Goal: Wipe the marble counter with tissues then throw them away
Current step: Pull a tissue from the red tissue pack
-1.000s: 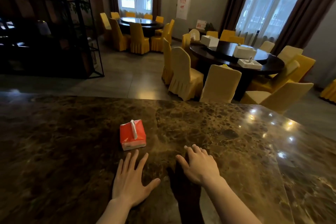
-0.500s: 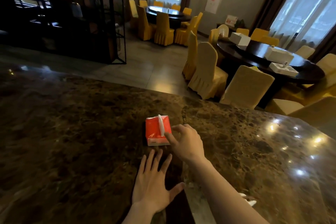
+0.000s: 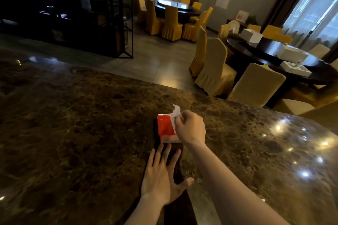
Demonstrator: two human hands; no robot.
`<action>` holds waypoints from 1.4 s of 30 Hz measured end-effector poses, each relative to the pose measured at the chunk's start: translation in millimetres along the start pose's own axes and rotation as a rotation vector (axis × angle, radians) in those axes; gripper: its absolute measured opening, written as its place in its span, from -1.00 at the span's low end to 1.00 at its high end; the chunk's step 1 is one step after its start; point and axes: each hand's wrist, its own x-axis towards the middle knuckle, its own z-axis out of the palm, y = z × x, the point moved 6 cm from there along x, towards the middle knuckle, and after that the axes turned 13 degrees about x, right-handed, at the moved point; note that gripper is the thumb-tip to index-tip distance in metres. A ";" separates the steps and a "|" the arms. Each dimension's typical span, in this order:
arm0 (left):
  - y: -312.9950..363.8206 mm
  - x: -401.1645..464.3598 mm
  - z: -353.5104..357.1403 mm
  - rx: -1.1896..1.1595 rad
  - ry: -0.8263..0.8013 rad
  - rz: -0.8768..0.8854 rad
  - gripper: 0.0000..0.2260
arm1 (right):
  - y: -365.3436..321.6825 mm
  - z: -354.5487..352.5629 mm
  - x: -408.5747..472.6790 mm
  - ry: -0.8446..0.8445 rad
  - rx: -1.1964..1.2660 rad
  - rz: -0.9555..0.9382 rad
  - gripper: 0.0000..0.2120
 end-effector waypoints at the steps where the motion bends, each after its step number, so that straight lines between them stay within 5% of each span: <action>1: 0.3 0.4 -0.2 0.009 0.003 0.000 -0.07 | -3.9 -5.4 0.6 0.018 0.042 -0.016 -0.84; 13: 0.1 -4.0 -3.4 0.020 0.005 -0.029 -0.08 | -6.4 -34.0 12.3 -0.035 0.408 0.226 -0.84; 31: -3.8 0.1 -1.5 -0.027 0.103 -0.021 0.02 | -30.2 -102.8 21.4 0.195 0.634 0.161 -0.80; 42: 12.6 -8.4 -22.5 -0.005 0.211 0.047 -0.13 | 115.6 -270.1 -99.3 0.419 0.646 0.436 -0.85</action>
